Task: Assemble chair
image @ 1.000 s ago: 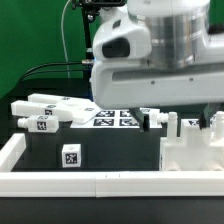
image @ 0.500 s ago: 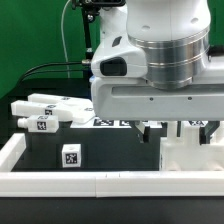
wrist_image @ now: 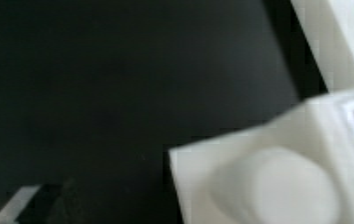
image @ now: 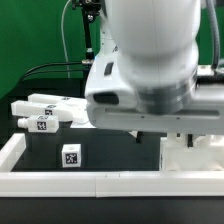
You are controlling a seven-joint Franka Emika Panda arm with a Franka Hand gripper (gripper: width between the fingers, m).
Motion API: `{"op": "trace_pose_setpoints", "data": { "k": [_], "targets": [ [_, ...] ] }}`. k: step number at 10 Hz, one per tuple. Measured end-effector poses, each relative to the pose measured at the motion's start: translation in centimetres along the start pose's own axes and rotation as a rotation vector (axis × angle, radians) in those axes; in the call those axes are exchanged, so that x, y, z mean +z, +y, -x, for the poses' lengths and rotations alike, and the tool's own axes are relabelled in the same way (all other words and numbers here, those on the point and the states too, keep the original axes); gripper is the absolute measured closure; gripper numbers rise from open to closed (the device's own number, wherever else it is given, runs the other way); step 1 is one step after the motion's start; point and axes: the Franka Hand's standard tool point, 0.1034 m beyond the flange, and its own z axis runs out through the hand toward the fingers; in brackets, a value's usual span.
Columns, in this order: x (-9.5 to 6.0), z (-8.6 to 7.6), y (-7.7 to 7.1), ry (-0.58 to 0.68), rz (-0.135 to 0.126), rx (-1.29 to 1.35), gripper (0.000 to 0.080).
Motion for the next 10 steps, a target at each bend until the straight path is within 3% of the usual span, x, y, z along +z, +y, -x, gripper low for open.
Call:
{"op": "trace_pose_setpoints", "data": {
  "k": [3, 9, 10],
  "targets": [
    [0.9, 0.9, 0.5, -0.152, 0.024, 0.005, 0.0150],
    [1.4, 0.8, 0.5, -0.138, 0.023, 0.023, 0.0165],
    [1.5, 0.8, 0.5, -0.138, 0.023, 0.023, 0.0338]
  ]
}}
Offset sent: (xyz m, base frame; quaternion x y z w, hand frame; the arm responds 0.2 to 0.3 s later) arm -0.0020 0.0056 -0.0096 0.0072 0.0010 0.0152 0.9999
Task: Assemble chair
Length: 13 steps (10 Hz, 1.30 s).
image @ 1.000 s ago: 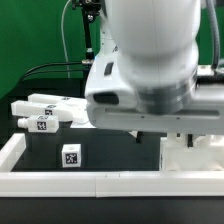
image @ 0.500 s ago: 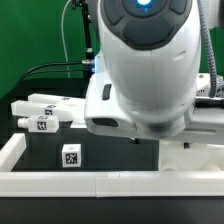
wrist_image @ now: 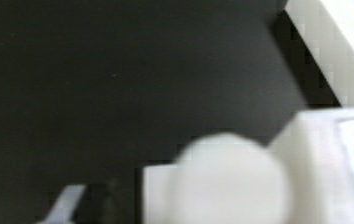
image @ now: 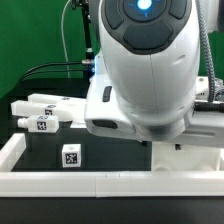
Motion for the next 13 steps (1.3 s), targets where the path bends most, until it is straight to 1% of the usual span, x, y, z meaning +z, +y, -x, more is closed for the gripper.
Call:
{"op": "trace_pose_setpoints", "data": {
  "k": [1, 4, 5, 6, 7, 8, 9, 10, 12, 13],
  "targets": [
    [0.0, 0.0, 0.0, -0.001, 0.000, 0.000, 0.0474],
    [-0.1, 0.0, 0.0, 0.008, 0.000, -0.006, 0.0473],
    [-0.9, -0.1, -0.3, 0.074, 0.002, -0.053, 0.0473],
    [-1.4, 1.3, -0.6, 0.179, 0.019, -0.098, 0.0473],
    [-1.5, 2.8, -0.6, 0.274, 0.009, -0.112, 0.0473],
    [-1.0, 4.0, 0.0, 0.382, -0.004, -0.114, 0.0472],
    [-0.3, 4.4, 0.4, 0.475, -0.014, -0.102, 0.0472],
    [-0.1, 4.0, 0.5, 0.550, -0.022, -0.091, 0.0472],
    [-0.4, 3.5, 0.1, 0.665, -0.030, -0.098, 0.0472],
    [-0.7, 3.0, -0.1, 0.752, -0.036, -0.102, 0.0472]
  ]
}}
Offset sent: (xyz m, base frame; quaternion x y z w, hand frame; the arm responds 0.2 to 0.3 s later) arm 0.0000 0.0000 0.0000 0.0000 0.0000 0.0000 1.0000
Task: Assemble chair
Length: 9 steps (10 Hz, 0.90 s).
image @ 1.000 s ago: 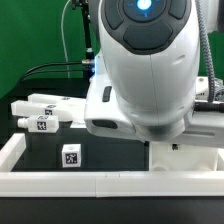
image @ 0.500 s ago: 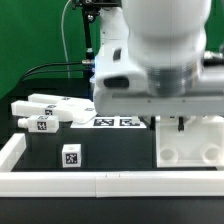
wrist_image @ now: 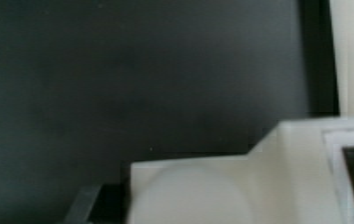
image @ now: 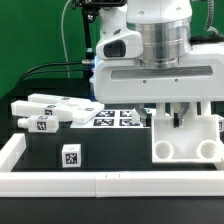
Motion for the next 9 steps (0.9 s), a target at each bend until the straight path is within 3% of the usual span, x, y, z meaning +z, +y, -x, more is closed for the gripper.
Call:
{"op": "trace_pose_setpoints", "data": {
  "k": [1, 5, 9],
  "targets": [
    [0.8, -0.2, -0.8, 0.117, -0.005, -0.005, 0.0471],
    [4.3, 2.0, -0.5, 0.395, 0.008, -0.036, 0.0471],
    [5.8, 2.3, 0.5, 0.440, 0.033, -0.051, 0.0471]
  ]
}}
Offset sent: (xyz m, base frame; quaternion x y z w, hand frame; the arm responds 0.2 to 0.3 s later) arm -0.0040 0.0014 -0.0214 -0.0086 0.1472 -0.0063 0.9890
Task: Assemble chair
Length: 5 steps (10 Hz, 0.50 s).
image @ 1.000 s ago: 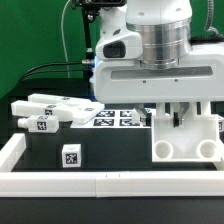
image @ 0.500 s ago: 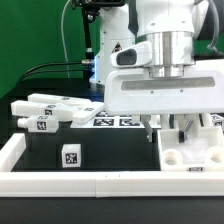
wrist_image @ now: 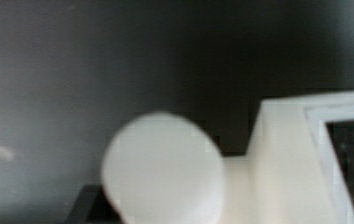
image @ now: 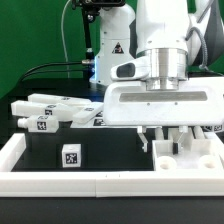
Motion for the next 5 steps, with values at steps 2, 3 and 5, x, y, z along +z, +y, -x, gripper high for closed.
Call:
{"op": "trace_pose_setpoints", "data": {
  "k": [2, 3, 5],
  "targets": [
    [0.79, 0.72, -0.88, 0.000, 0.003, 0.012, 0.0471],
    [0.89, 0.89, -0.86, 0.010, 0.011, 0.030, 0.0471],
    [0.91, 0.92, -0.81, 0.009, 0.012, 0.023, 0.0424]
  ]
}}
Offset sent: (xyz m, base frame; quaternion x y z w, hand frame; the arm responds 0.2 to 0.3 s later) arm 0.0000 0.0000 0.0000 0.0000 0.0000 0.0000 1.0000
